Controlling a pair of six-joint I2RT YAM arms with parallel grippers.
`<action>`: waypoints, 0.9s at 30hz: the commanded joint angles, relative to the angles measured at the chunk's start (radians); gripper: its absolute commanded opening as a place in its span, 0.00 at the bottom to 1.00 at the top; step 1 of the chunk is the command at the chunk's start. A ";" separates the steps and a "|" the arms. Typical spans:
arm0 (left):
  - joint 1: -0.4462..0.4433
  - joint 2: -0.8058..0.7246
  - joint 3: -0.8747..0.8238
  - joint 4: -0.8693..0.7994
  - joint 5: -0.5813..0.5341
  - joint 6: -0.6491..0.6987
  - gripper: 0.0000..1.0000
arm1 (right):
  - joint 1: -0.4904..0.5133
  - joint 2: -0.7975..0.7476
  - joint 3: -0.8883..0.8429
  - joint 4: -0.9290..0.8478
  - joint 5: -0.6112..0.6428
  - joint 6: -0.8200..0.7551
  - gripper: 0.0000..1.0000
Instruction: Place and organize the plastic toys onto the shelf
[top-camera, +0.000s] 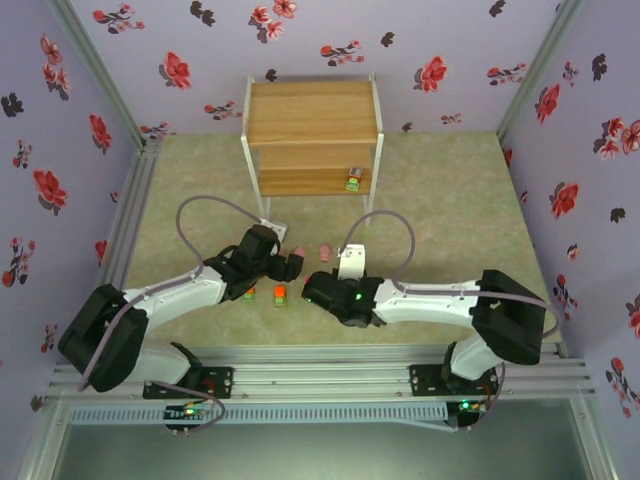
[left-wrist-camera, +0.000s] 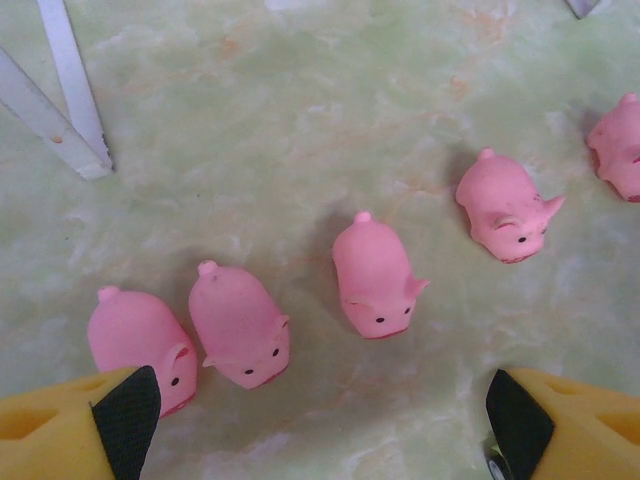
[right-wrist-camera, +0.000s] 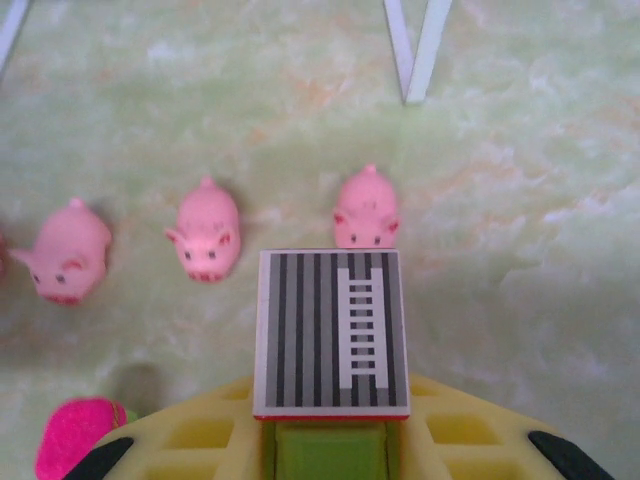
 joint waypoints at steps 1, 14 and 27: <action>0.006 -0.005 0.004 0.021 0.024 -0.009 0.89 | -0.033 -0.035 0.057 -0.038 0.054 -0.093 0.00; 0.005 -0.011 0.000 0.034 0.054 -0.012 0.89 | -0.177 0.022 0.291 -0.017 -0.013 -0.288 0.00; 0.006 -0.008 0.002 0.034 0.058 -0.012 0.89 | -0.285 0.159 0.528 -0.026 -0.116 -0.389 0.00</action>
